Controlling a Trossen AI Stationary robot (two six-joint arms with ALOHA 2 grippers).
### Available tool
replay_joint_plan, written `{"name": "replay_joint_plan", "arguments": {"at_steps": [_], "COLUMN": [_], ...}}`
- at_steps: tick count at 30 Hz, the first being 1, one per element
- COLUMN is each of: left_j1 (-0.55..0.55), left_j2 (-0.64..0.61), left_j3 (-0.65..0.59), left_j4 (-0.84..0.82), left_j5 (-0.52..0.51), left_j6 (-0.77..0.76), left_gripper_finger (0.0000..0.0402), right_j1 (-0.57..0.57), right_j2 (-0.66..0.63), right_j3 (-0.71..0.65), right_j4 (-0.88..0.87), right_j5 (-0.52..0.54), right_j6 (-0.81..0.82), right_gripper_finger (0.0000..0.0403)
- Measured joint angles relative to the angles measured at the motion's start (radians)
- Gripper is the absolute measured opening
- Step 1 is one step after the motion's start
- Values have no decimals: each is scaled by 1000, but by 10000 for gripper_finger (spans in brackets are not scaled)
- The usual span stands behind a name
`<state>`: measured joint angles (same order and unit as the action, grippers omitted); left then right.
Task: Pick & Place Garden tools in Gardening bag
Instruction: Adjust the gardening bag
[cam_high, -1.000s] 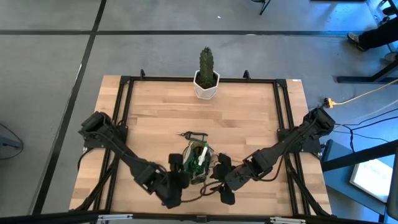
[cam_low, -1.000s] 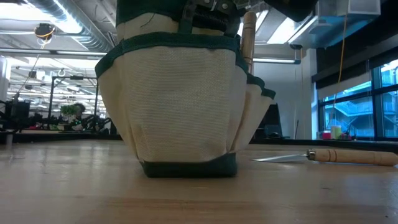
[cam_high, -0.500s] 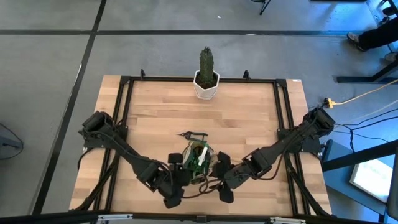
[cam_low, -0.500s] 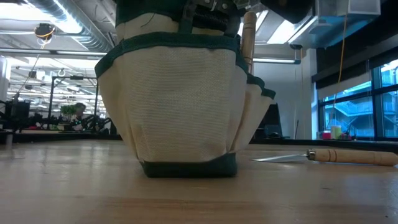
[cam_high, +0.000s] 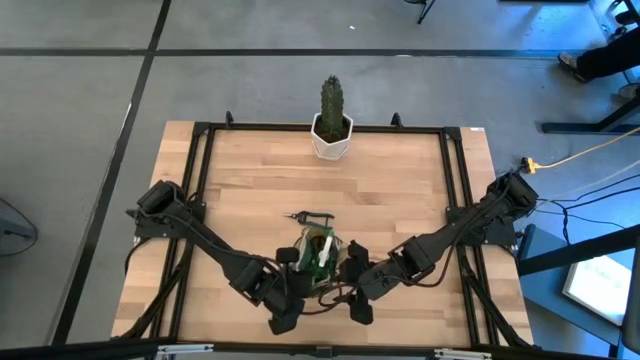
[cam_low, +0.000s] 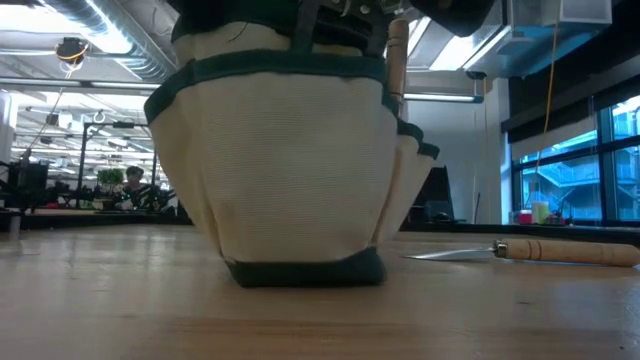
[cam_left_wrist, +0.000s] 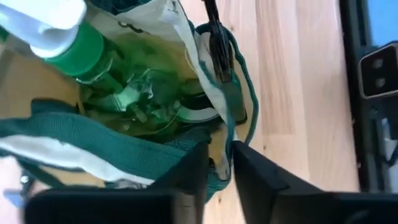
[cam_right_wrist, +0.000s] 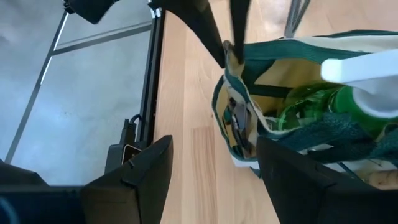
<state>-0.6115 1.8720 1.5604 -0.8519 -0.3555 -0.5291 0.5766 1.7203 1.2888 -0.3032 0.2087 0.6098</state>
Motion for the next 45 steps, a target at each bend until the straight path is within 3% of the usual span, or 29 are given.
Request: {"name": "replay_joint_plan", "arguments": {"at_steps": [4, 18, 30, 45], "left_j1": [5, 17, 32, 34], "left_j2": [-3, -3, -4, -5], "left_j3": [0, 0, 0, 0], "left_j4": [28, 41, 41, 43], "left_j5": [33, -9, -15, -16], "left_j6": [-13, -51, -103, -168], "left_gripper_finger": [9, 4, 3, 3], "right_j1": [0, 0, 6, 7], "right_j2": [0, 0, 0, 0], "right_j3": [0, 0, 0, 0], "right_j4": [4, 41, 23, -34], "right_j5": [-2, -3, -28, 2], "right_j6": [0, -23, -23, 8], "right_gripper_finger": [234, 227, 96, 25]}}
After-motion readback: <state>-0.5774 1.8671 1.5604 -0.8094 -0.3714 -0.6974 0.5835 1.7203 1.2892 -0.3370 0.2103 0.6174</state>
